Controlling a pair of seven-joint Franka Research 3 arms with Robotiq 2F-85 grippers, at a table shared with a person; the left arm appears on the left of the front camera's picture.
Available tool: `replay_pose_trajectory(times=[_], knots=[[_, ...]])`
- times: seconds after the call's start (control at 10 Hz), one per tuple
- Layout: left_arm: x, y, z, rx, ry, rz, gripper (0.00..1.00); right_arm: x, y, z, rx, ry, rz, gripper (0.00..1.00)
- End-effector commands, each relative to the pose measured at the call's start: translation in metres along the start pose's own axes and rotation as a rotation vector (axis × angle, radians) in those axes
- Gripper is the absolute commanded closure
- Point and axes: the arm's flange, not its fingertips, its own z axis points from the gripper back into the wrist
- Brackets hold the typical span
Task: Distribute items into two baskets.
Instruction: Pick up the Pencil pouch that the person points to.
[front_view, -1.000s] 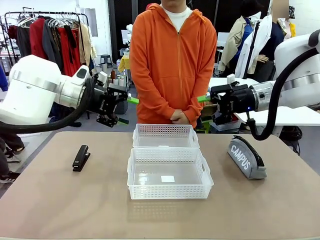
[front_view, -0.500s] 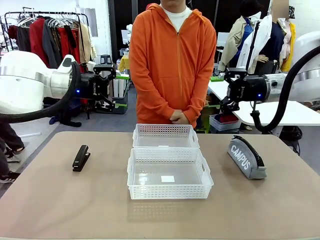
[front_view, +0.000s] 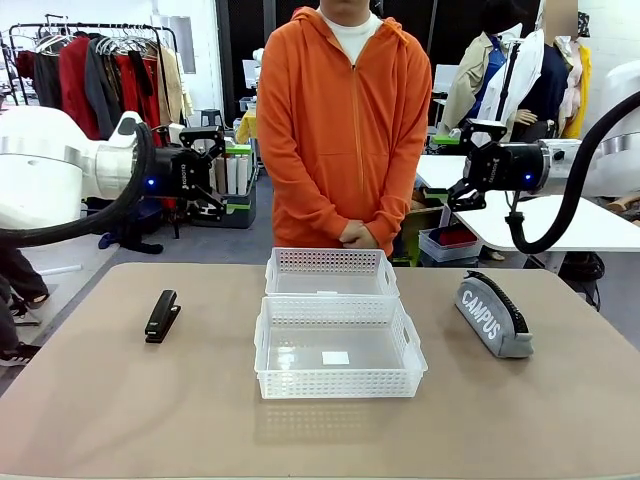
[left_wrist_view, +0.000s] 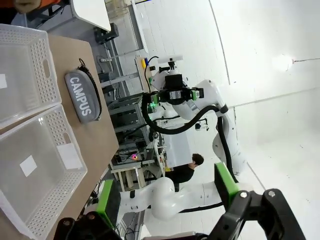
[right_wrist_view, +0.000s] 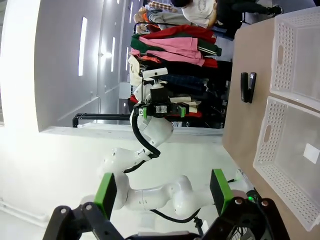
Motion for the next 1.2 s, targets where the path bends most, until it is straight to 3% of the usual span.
replay_pose_trajectory(times=[0.0,1.1], knots=[[0.0001,-0.0009,0.0011,-0.003,-0.001,0.0,0.0,-0.0015,0.0014,-0.0003,0.003,0.004,0.0,0.0],[0.0001,-0.0009,0.0011,-0.003,-0.001,0.0,0.0,-0.0015,0.0014,-0.0003,0.003,0.004,0.0,0.0]])
